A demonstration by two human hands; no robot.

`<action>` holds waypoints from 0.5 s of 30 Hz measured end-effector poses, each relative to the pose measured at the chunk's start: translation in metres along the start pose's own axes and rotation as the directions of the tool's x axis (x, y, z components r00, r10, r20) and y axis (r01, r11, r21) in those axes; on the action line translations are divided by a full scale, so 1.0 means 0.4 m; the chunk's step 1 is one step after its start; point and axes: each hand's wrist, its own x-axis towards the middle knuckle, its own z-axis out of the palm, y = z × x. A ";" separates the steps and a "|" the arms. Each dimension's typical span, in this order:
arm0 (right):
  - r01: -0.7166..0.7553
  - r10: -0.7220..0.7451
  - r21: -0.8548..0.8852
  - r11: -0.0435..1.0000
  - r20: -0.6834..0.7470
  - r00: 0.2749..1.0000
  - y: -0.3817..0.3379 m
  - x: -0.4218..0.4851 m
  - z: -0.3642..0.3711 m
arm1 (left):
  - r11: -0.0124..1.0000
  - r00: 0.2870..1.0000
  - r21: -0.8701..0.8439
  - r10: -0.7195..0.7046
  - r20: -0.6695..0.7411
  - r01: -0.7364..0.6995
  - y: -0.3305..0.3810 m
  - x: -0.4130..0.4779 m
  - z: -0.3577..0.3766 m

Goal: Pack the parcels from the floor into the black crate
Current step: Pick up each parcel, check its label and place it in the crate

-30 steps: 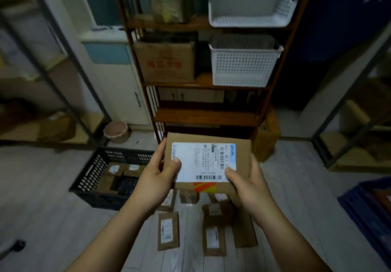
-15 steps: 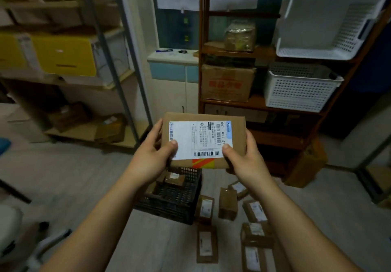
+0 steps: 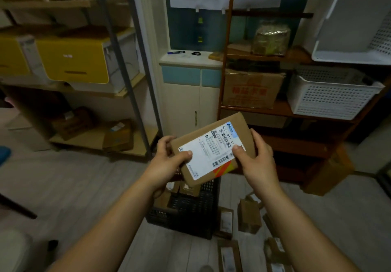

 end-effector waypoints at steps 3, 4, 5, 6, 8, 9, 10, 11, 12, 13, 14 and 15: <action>0.007 -0.006 0.016 1.000 -0.070 0.998 -0.012 0.091 0.078 | 0.996 0.994 0.008 -0.091 0.061 0.091 0.020 0.096 -0.022; -0.001 0.003 0.026 1.000 -0.065 0.998 -0.016 0.122 0.105 | 0.993 0.991 0.001 -0.120 0.061 0.121 0.027 0.130 -0.028; -0.012 0.014 0.040 0.999 -0.049 0.999 -0.019 0.151 0.133 | 0.990 0.989 -0.003 -0.139 0.059 0.139 0.036 0.163 -0.033; -0.023 0.024 0.048 0.999 -0.028 0.999 -0.022 0.177 0.158 | 0.989 0.987 0.000 -0.148 0.062 0.149 0.045 0.194 -0.041; -0.021 0.021 0.038 0.999 0.006 1.000 -0.022 0.228 0.201 | 0.987 0.984 0.007 -0.163 0.079 0.163 0.064 0.258 -0.062; -0.012 0.012 0.031 0.999 0.014 1.000 -0.025 0.252 0.220 | 0.986 0.982 0.017 -0.166 0.088 0.166 0.073 0.288 -0.075; -0.010 0.009 0.033 0.999 0.017 1.000 -0.026 0.275 0.237 | 0.985 0.980 0.029 -0.172 0.098 0.170 0.080 0.319 -0.089; -0.009 0.008 0.042 0.999 0.010 1.000 -0.025 0.297 0.255 | 0.984 0.978 0.037 -0.180 0.110 0.177 0.084 0.350 -0.103; -0.007 0.007 0.052 0.999 -0.003 1.000 -0.025 0.315 0.271 | 0.982 0.974 0.048 -0.188 0.126 0.183 0.087 0.377 -0.115; 0.001 0.001 0.052 0.999 -0.023 1.000 -0.024 0.334 0.287 | 0.980 0.970 0.073 -0.194 0.146 0.185 0.087 0.403 -0.127; 0.013 -0.011 0.039 0.999 -0.042 0.999 -0.023 0.351 0.301 | 0.978 0.966 0.104 -0.195 0.168 0.180 0.085 0.430 -0.138; 0.020 -0.019 0.013 1.000 -0.044 0.999 -0.024 0.367 0.313 | 0.977 0.961 0.126 -0.193 0.196 0.171 0.079 0.460 -0.148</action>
